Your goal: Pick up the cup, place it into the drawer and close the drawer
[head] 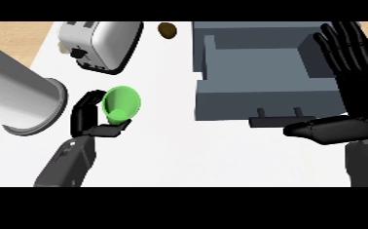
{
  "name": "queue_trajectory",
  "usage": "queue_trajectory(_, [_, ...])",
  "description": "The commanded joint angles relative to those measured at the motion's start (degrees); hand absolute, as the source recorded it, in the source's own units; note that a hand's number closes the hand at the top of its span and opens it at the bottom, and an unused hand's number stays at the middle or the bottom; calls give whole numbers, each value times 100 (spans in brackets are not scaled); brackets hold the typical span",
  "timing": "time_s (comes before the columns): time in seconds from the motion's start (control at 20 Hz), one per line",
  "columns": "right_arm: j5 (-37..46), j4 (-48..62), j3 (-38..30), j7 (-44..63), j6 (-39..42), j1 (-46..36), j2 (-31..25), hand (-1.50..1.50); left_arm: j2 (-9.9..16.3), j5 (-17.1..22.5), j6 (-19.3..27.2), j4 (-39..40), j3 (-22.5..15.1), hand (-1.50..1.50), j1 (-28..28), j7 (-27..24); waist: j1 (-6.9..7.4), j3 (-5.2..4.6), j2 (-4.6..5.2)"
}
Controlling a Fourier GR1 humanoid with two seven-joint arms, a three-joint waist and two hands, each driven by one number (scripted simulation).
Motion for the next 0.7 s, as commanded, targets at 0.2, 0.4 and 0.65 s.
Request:
queue_trajectory(0.2, [-124,-116,-151,75,240,205,-227,-150,-303,-48,-392,-812,-368,150,-460,110,89,21,-67])
queue_trajectory(0.4, [103,-148,-35,95,-4,204,-47,-150,-582,-4,-35,-1668,-592,150,-1021,1111,160,26,-101])
queue_trajectory(0.65, [59,-43,-187,-110,-19,334,-10,-150,-846,58,291,-2549,-845,150,-1680,2425,156,29,-105])
